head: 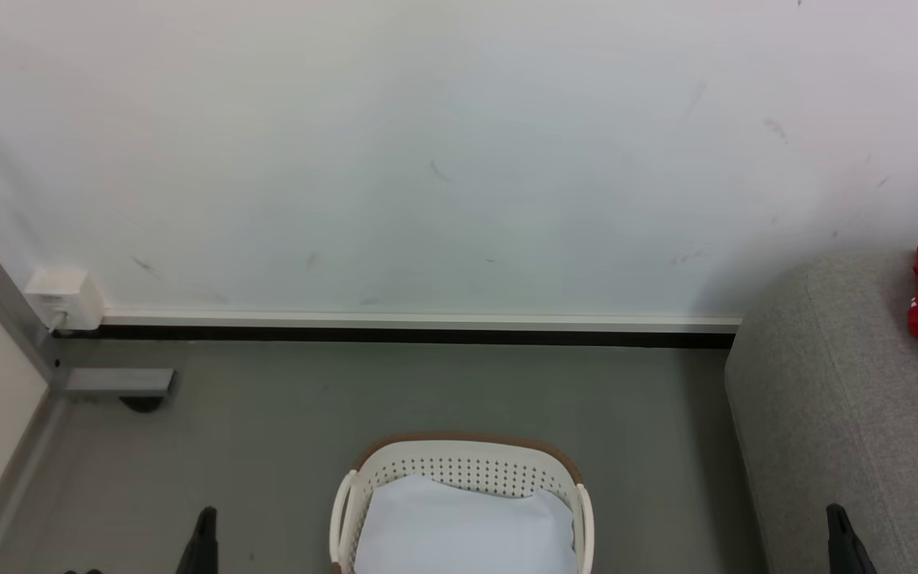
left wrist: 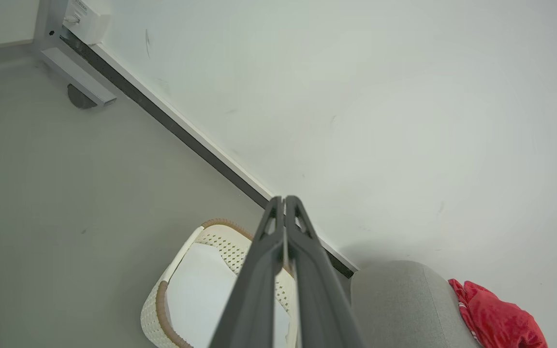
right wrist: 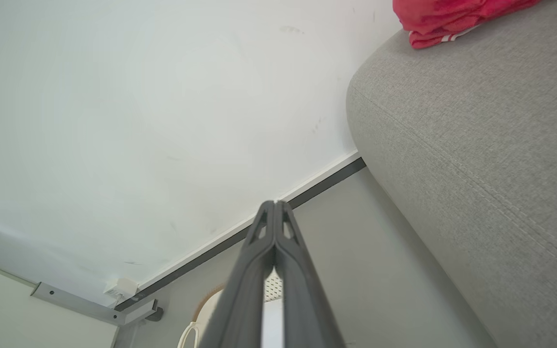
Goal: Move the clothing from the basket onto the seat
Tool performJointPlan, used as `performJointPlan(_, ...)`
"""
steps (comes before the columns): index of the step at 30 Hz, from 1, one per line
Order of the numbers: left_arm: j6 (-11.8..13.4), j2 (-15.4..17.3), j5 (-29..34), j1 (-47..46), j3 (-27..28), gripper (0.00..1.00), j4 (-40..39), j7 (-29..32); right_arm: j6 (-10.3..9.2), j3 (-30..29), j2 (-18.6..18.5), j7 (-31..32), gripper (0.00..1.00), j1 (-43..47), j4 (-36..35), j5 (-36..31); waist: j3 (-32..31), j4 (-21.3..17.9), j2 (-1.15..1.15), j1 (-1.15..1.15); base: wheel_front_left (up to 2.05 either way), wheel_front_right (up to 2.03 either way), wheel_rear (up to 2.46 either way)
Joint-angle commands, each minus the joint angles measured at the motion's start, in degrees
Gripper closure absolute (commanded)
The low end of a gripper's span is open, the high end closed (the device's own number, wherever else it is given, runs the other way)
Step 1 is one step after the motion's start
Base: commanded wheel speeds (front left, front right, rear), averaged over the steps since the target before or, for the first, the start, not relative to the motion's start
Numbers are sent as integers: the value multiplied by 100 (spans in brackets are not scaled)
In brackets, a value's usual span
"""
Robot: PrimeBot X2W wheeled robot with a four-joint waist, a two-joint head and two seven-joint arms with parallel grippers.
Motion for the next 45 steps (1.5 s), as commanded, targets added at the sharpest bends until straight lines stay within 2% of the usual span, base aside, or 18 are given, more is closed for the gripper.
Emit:
performJointPlan(1,-42,7,-212,-145,27,100,-72,39,-4,-35,-47,23,100,-151,-93,171,2,0,0,0,0,0,0)
performJointPlan(21,-75,-12,-1595,-341,136,100,-140,400,-7,-157,-54,379,100,-361,-174,1587,51,3,0,0,0,0,0)
performJointPlan(45,-103,-35,-2944,-530,236,100,-194,750,-9,-284,-61,727,100,-568,-244,2975,109,6,0,0,0,0,0)
